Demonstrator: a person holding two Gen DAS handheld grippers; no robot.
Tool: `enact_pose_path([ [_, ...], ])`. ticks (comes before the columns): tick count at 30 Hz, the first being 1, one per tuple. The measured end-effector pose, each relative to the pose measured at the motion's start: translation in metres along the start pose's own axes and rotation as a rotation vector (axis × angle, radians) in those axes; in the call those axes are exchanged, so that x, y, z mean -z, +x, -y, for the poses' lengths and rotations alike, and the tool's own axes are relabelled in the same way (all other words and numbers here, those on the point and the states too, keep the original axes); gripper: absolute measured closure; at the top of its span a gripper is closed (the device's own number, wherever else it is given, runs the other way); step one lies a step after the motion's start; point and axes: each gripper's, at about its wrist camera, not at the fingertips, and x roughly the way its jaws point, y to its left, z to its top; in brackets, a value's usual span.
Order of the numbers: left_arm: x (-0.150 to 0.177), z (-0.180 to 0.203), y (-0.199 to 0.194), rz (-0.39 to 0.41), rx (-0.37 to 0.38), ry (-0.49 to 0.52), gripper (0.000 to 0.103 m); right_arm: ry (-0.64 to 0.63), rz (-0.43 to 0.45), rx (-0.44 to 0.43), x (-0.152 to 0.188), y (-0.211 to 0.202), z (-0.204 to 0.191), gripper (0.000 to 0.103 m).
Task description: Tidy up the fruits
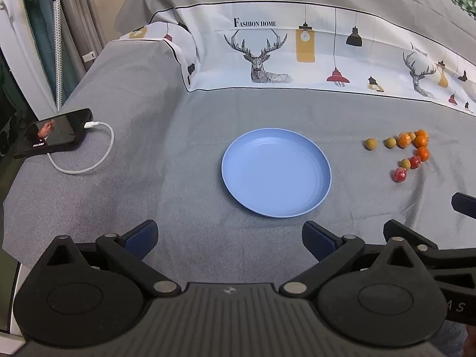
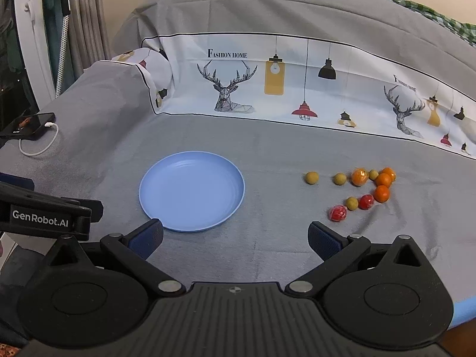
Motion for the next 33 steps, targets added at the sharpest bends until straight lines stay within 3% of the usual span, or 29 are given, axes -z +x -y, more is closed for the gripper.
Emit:
enact_pose_path([
  [33,0.0014,-0.0055,-0.0006,0.001,-0.009,0.001,0.000,-0.008,0.010,-0.009,-0.0015,-0.0041,-0.0032,0.000],
])
